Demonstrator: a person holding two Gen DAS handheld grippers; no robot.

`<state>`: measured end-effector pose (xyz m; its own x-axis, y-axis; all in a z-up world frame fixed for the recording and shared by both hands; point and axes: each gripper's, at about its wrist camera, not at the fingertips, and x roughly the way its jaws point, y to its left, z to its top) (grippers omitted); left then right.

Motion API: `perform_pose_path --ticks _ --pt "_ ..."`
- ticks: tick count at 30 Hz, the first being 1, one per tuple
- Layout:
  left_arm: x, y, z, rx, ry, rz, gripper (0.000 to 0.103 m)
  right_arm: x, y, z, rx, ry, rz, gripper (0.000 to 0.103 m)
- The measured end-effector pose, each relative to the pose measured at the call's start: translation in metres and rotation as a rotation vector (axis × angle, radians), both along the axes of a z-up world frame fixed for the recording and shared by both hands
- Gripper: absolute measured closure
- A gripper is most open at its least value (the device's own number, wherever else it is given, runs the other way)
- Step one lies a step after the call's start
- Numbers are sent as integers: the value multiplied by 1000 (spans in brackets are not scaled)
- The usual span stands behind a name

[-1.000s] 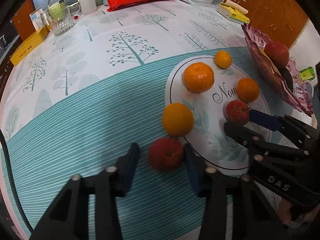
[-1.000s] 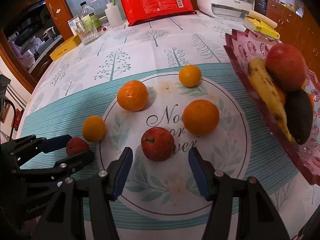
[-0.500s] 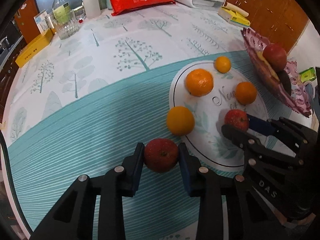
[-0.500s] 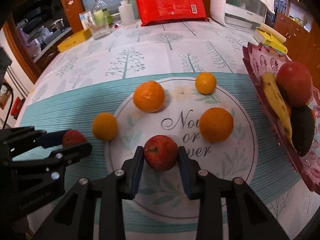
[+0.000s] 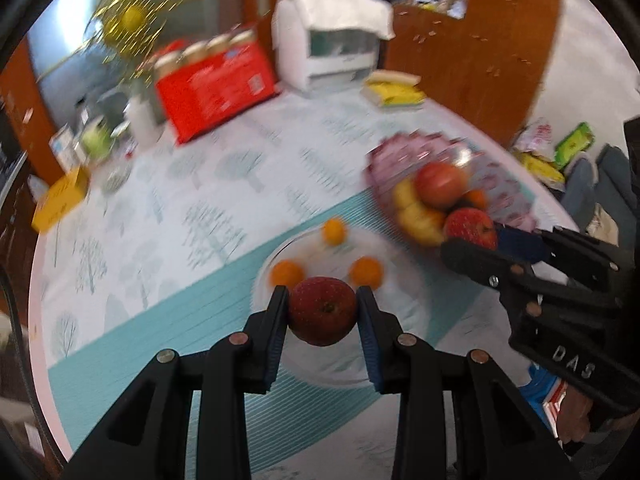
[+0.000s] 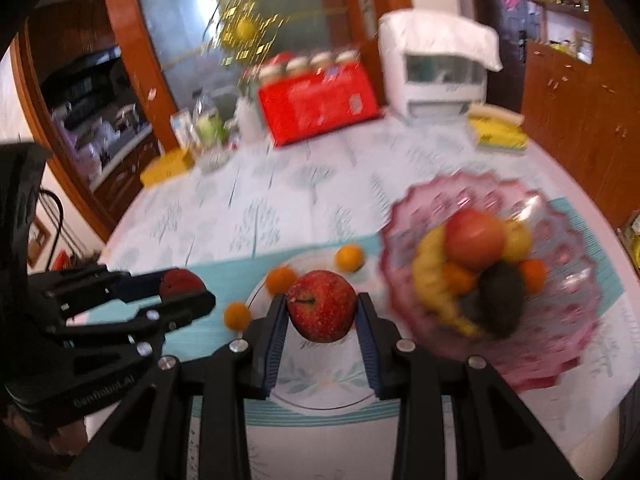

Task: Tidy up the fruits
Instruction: 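Grasp a small red apple with the left gripper while the right gripper grasps another, then carry both small red apples into the pink bowl and open both grippers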

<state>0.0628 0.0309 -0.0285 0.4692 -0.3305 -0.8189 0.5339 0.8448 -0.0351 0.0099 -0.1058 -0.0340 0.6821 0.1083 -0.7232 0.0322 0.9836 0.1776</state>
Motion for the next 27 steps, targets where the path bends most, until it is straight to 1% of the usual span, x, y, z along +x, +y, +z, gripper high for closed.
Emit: perform_pose_path --ticks 3,6,9,12,16,20,23,27 --pt "-8 -31 20 -30 -27 -51 71 -10 -26 21 -15 -31 -42 69" --pt "-13 -64 32 -46 -50 -95 71 -17 -57 37 -29 -49 -81 69" --pt "-16 -98 37 -56 -56 -130 71 -21 -88 43 -51 -45 -121 69" --pt "-17 -125 34 -54 -49 -151 71 -21 -120 39 -55 -18 -154 69" --pt "-14 -157 18 -51 -10 -149 71 -19 -158 23 -40 35 -179 69" --pt "-4 -181 -12 -33 44 -120 71 -13 -184 -5 -36 118 -169 69" --pt "4 -194 -41 -10 101 -83 71 -1 -197 -27 -25 178 -130 69" --pt "10 -206 -74 32 156 -38 71 12 -200 -48 -57 233 -54 69"
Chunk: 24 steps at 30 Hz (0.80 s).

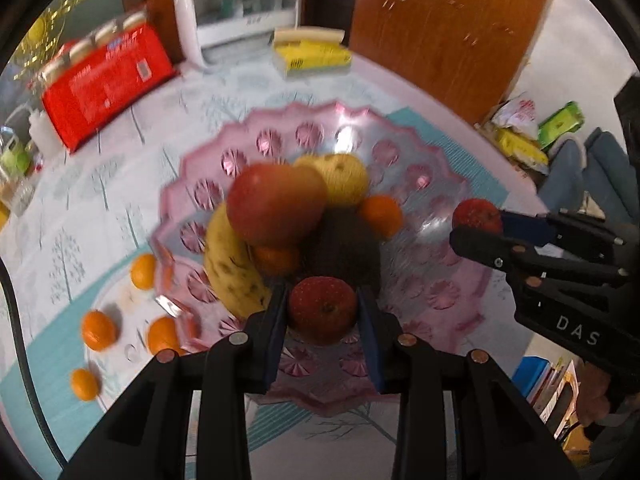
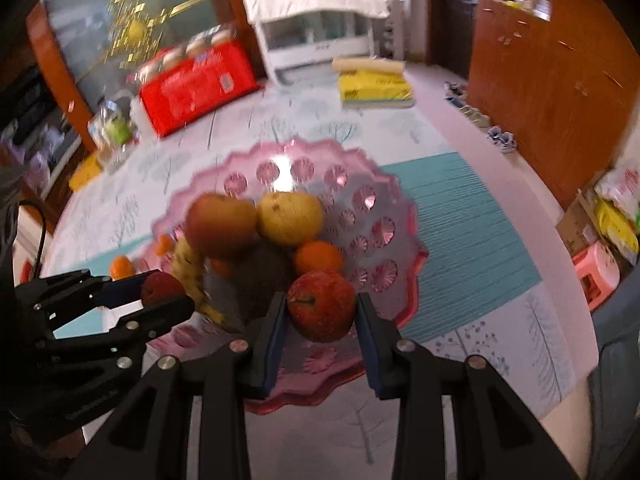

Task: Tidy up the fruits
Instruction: 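Carry both small red apples into the pink bowl and open both grippers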

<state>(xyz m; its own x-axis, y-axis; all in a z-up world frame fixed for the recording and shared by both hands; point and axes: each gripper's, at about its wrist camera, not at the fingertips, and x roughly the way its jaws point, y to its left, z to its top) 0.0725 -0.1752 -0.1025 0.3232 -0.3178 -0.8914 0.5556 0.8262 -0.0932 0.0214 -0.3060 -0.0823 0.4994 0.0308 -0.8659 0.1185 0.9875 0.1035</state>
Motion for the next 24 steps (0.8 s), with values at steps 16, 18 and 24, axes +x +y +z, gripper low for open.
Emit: perform_pose_path --ticks 16,18,24 --pt "8 -15 -38 75 12 113 70 35 8 -54 -36 115 172 68" --pt "7 -16 -39 83 7 117 68 36 6 -53 -23 111 168 68" --pt "3 -21 -35 51 38 114 43 30 -4 -44 17 87 143 66"
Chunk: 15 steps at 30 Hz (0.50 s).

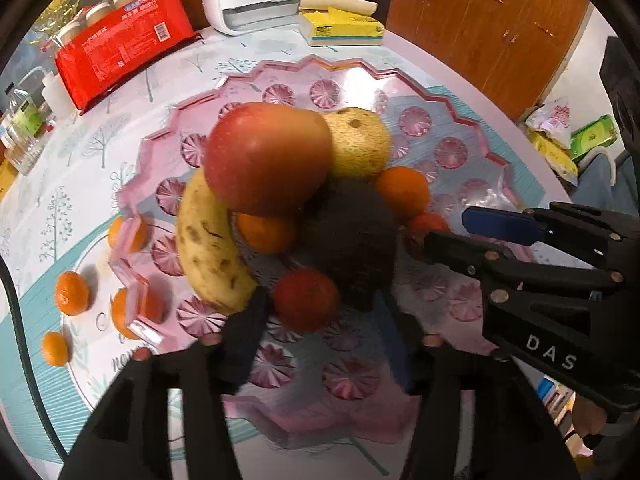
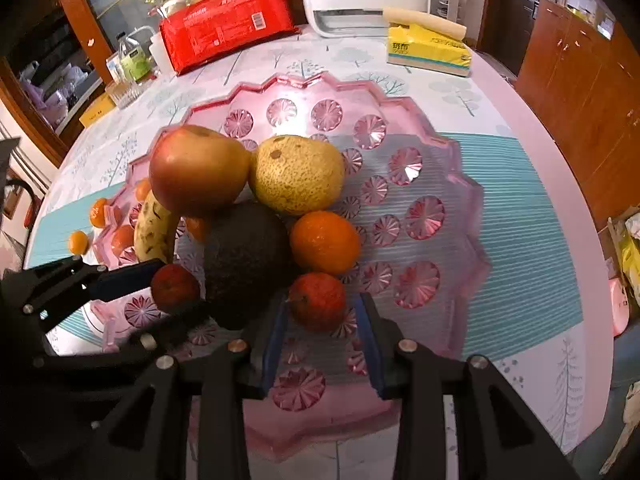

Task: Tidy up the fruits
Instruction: 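Carry both small red apples into the pink bowl and open both grippers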

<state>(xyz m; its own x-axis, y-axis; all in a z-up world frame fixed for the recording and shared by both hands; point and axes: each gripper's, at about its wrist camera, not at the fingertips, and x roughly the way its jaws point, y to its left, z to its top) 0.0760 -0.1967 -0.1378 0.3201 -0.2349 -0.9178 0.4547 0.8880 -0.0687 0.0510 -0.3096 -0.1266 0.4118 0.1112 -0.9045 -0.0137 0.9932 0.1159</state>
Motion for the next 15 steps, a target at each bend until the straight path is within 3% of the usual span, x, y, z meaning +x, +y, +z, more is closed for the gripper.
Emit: perform_pose_path --ticks 3,9,15 --pt "-10 -3 7 22 -47 -9 32 -4 -3 5 10 -11 -13 66" --pt "-14 -2 26 1 -58 -25 32 -12 -8 15 13 -23 -32 66" --pt "-17 5 62 -15 -145 -33 27 -18 -13 44 8 -84 -71 66"
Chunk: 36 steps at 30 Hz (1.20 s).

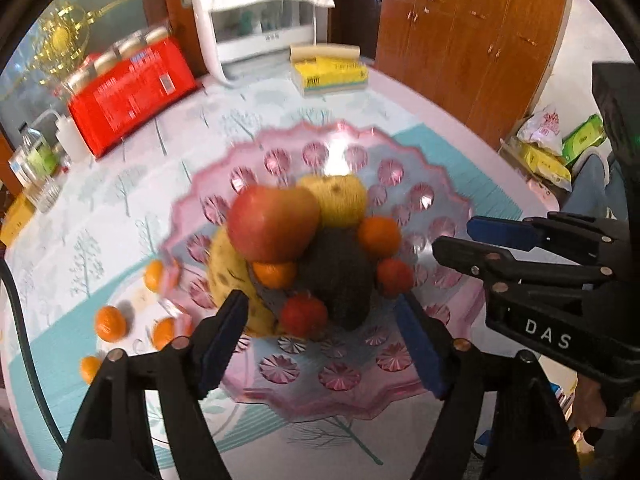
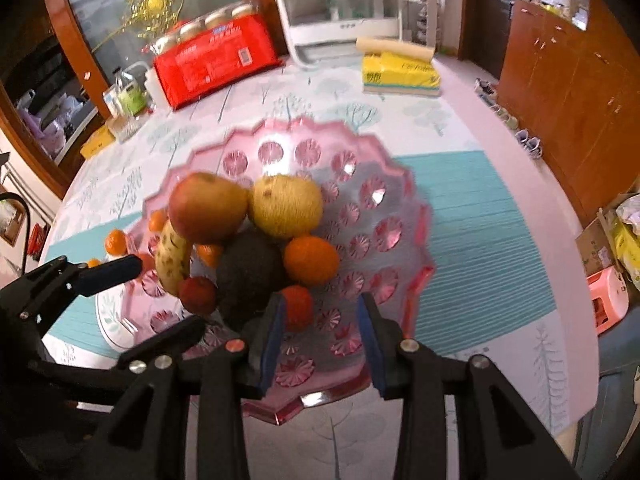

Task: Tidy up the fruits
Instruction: 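Carry both small red apples into the pink bowl and open both grippers, then withdraw both grippers from the bowl and move them toward the oranges on the plate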

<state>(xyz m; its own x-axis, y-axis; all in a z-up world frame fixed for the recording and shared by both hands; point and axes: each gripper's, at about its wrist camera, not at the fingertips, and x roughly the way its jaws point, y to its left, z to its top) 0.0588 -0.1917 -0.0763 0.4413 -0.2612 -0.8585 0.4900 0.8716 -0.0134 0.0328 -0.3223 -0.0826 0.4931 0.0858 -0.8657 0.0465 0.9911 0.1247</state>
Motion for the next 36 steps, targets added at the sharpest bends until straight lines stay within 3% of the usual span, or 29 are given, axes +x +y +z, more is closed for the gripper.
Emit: perform_pose_path --ticks 14,28,36 --pt "-11 48 61 -26 -108 1 25 -17 27 50 8 -108 -36 65" --pt "-17 125 113 -31 -225 3 21 -33 81 96 10 -211 -100 65" --pt "-18 172 129 -35 -280 11 20 -39 114 112 1 -247 -120 59"
